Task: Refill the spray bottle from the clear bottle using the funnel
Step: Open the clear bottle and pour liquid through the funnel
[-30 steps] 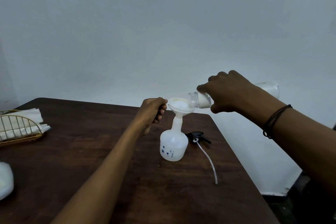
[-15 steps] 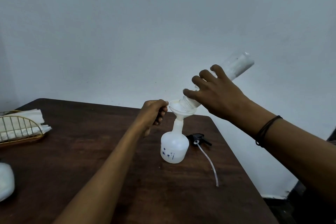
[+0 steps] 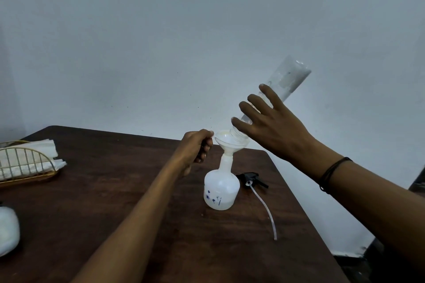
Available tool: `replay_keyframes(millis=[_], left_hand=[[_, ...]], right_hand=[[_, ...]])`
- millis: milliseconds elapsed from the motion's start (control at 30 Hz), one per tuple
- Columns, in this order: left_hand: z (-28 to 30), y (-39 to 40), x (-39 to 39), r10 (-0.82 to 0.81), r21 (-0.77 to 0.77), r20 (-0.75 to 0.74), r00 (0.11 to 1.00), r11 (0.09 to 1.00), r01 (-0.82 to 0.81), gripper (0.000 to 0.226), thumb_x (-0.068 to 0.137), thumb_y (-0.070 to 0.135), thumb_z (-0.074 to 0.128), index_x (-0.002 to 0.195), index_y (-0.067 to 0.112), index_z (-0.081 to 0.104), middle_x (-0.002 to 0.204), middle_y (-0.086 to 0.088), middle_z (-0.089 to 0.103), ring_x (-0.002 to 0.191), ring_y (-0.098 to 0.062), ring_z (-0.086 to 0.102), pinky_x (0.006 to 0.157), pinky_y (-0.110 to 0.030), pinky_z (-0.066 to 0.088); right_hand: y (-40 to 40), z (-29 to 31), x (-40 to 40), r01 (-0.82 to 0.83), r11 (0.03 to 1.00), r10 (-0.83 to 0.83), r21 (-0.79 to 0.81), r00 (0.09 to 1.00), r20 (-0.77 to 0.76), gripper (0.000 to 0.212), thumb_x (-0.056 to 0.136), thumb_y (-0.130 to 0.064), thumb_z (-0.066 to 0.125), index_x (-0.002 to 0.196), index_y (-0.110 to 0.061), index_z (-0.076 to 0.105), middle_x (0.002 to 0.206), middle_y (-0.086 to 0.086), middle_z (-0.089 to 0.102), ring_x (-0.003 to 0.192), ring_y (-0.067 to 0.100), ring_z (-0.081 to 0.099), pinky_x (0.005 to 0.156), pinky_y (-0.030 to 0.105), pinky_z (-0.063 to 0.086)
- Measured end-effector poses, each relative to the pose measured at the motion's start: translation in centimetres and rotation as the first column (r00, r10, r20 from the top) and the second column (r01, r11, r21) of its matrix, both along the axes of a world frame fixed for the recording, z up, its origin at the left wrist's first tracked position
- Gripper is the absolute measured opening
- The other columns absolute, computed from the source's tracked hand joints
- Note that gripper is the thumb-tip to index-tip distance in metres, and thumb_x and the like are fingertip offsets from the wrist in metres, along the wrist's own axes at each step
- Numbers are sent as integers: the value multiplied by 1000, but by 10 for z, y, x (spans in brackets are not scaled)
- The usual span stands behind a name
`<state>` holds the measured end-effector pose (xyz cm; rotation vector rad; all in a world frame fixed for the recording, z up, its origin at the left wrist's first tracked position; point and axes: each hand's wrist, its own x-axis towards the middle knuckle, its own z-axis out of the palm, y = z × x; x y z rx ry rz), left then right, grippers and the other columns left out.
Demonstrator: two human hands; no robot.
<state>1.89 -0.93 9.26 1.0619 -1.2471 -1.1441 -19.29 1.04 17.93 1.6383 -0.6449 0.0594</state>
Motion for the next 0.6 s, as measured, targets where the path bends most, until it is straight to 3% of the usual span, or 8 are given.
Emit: replay_keyframes(millis=[133,233,333,500,600], left_hand=[[-1,-1,0,-15,9,3,1000,1000,15,35,93,35,54,64,15,54,56,2,48,43,-13,38,43,-23,27],[-1,-1,0,-16,12,-6,1000,1000,16,36,93,38,54,64,16,54,55,3,48,43,-12,37,44,-23,26],[-1,0,-1,-16,18,-8,1000,1000,16,38,93,41,56,65,16,53,54,4,47,43,-12,37,44,-23,27],[-3,-2,-1,6,9,-6,1000,1000,-6,45,94,50,52,66,15,55,55,3,49,45,-12,39,45,-23,29],[-7,-2,1,65,19,3,998,998,-65,51,96,53,48,67,12,56,55,1,49,45,-13,40,47,-24,31]], right_hand=[[1,-2,-5,-32,998,23,52,987,157,61,88,2,13,119,-16,63,109,14,63,102,38,59,105,58,35],[5,-7,-5,-48,994,11,94,935,354,61,66,5,45,119,-17,64,103,13,64,94,38,60,88,49,40],[15,-14,-6,-19,988,-62,155,864,500,67,56,-6,71,122,-17,64,94,11,63,81,35,56,71,41,38],[34,-31,-12,-80,977,-94,198,670,737,66,65,-27,75,129,-16,60,92,11,61,75,34,55,62,35,34],[51,-42,-2,-203,942,-144,269,479,866,66,75,-41,70,134,-18,53,98,8,60,84,31,55,63,33,39]])
